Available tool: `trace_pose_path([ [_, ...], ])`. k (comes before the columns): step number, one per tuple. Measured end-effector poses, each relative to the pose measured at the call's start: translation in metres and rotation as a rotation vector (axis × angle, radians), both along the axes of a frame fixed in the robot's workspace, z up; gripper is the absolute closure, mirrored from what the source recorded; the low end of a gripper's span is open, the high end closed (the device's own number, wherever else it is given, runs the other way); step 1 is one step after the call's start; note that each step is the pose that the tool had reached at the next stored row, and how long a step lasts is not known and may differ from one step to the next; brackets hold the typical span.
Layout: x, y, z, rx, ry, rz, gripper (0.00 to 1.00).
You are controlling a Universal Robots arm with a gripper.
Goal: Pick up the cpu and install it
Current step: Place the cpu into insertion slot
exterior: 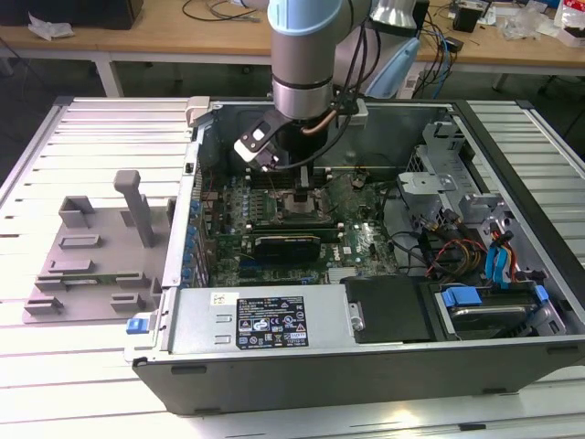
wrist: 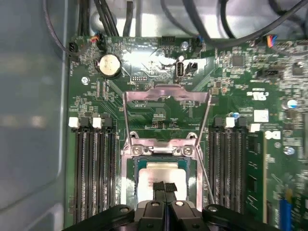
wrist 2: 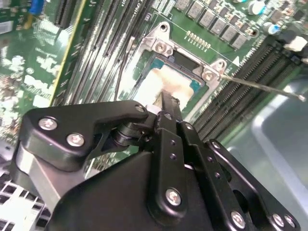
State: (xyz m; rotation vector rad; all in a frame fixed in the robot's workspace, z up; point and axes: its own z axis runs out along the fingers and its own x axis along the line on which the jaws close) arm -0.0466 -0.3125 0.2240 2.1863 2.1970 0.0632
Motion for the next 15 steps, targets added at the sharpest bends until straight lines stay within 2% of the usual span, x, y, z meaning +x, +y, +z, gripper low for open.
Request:
trace_pose_path([
  [1, 0.0, 0.0, 0.0039, -0.0006, 0.0, 0.0, 0.89],
  [3, 0.0, 0.0, 0.0056, -0.0009, -0.0001, 0.0, 0.89],
  [4, 0.0, 0.0, 0.0056, -0.001, 0.0052, 0.0, 0.89],
  [5, 0.0008, 0.0, 0.0056, -0.0011, 0.0336, 0.0, 0.89],
  [8, 0.0008, 0.0, 0.0069, -0.0009, 0.0345, 0.0, 0.89],
  [10, 0.0008, 0.0, 0.0149, -0.0009, 0.0345, 0.0, 0.89],
  [12, 0.0008, 0.0, 0.0198, -0.0007, 0.0345, 0.0, 0.89],
  [15, 0.0041, 0.0, 0.0208, -0.0007, 0.0346, 0.0, 0.89],
])
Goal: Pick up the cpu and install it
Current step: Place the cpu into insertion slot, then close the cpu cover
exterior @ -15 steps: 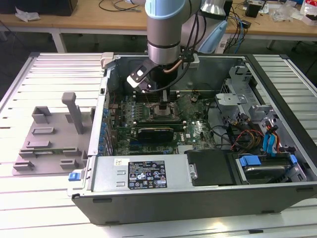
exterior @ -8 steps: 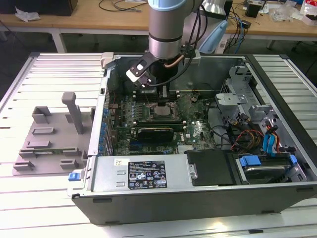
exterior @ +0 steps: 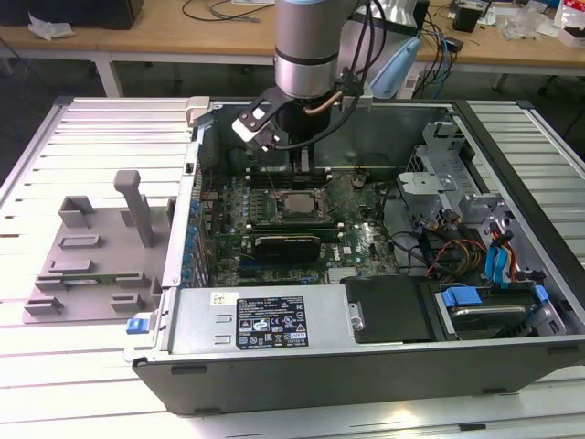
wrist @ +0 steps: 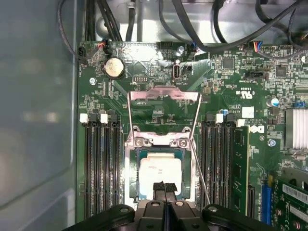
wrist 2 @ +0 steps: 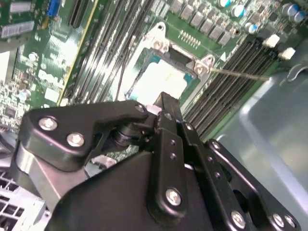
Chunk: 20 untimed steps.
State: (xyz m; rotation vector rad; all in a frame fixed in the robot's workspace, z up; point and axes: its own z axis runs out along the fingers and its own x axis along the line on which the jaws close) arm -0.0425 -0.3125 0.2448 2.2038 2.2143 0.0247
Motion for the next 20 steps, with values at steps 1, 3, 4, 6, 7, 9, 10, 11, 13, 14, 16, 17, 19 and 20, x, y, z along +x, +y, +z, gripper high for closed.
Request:
trace_pose_path([
  [1, 0.0012, 0.0, 0.0001, 0.0002, -0.0002, 0.0, 0.89],
  [3, 0.0012, 0.0, 0.0002, 0.0001, -0.0001, 0.0, 0.89],
  [4, 0.0012, 0.0, 0.0002, 0.0001, -0.0001, 0.0, 0.89],
  [6, 0.0013, 0.0, 0.0002, 0.0001, -0.0001, 0.0, 0.89],
  [7, 0.0013, 0.0, 0.0002, 0.0001, -0.0001, 0.0, 0.89],
  [9, 0.0013, 0.0, 0.0003, 0.0001, -0.0001, 0.0, 0.89],
  [10, 0.0013, 0.0, 0.0002, 0.0002, -0.0002, 0.0, 0.89],
  [11, 0.0013, 0.0, 0.0003, 0.0001, -0.0001, 0.0, 0.89],
  [13, 0.0014, 0.0, 0.0003, 0.0001, -0.0001, 0.0, 0.89],
  [14, 0.0014, 0.0, 0.0003, 0.0001, -0.0001, 0.0, 0.89],
  [16, 0.0014, 0.0, 0.0003, 0.0001, -0.0001, 0.0, 0.89],
  [17, 0.0013, 0.0, 0.0013, -0.0005, 0.0, 0.0, 0.89],
  [19, 0.0012, 0.0001, 0.0101, -0.0001, -0.0003, 0.0, 0.89],
  [20, 0.0012, 0.0001, 0.0176, 0.0, -0.0004, 0.0, 0.89],
])
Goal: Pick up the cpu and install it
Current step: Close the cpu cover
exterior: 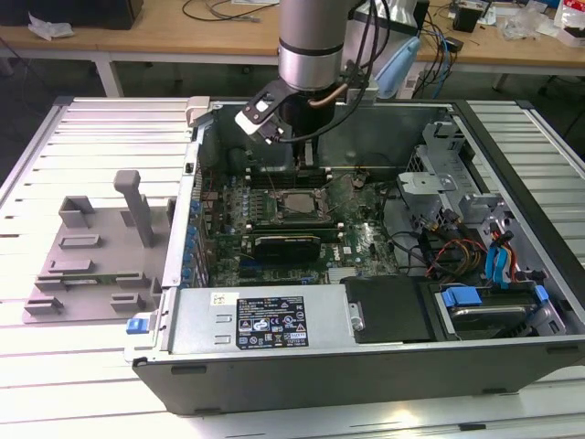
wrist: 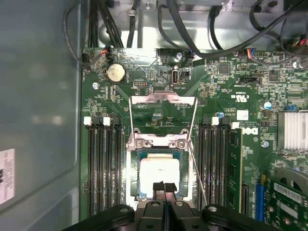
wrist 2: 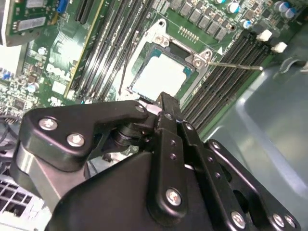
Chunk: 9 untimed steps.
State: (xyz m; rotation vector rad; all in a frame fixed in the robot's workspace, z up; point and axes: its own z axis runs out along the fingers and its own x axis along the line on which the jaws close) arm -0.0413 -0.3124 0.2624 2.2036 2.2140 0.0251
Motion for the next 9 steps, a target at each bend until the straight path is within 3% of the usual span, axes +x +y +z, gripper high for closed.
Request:
trace_pose_path([
  [3, 0.0, 0.0, 0.021, -0.0001, 0.0001, 0.0, 0.89],
  [5, 0.0001, 0.0, 0.0233, 0.0, 0.0001, 0.0, 0.89],
  [9, 0.0102, 0.0, 0.0234, -0.0001, 0.0001, 0.0, 0.89],
])
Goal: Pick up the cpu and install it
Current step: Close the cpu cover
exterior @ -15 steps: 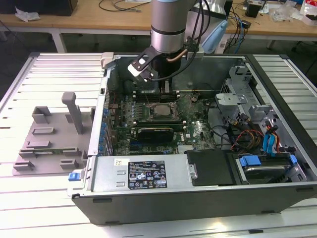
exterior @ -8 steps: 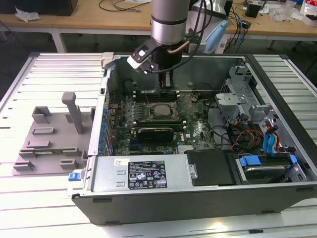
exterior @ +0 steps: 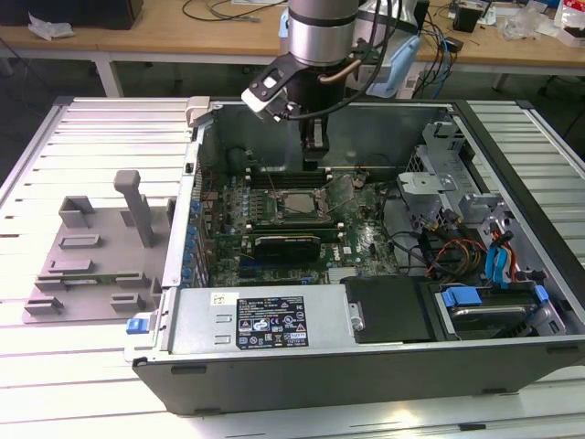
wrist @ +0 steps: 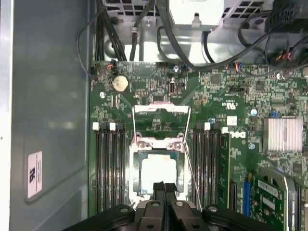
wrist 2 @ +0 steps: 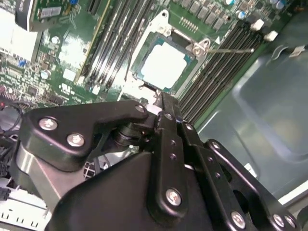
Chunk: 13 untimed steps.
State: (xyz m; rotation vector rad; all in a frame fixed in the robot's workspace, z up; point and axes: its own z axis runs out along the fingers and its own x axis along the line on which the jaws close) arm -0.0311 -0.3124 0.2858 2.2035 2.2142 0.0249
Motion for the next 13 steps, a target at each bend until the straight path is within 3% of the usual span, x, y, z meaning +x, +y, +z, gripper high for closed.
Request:
trace_pose_path([
  [2, 0.0082, 0.0, 0.0, 0.0, 0.0, 0.0, 0.89],
  [6, 0.0154, 0.0, 0.0, 0.0001, 0.0, 0.0, 0.89],
  [13, 0.017, 0.0, 0.0, 0.0001, 0.0, 0.0, 0.89],
])
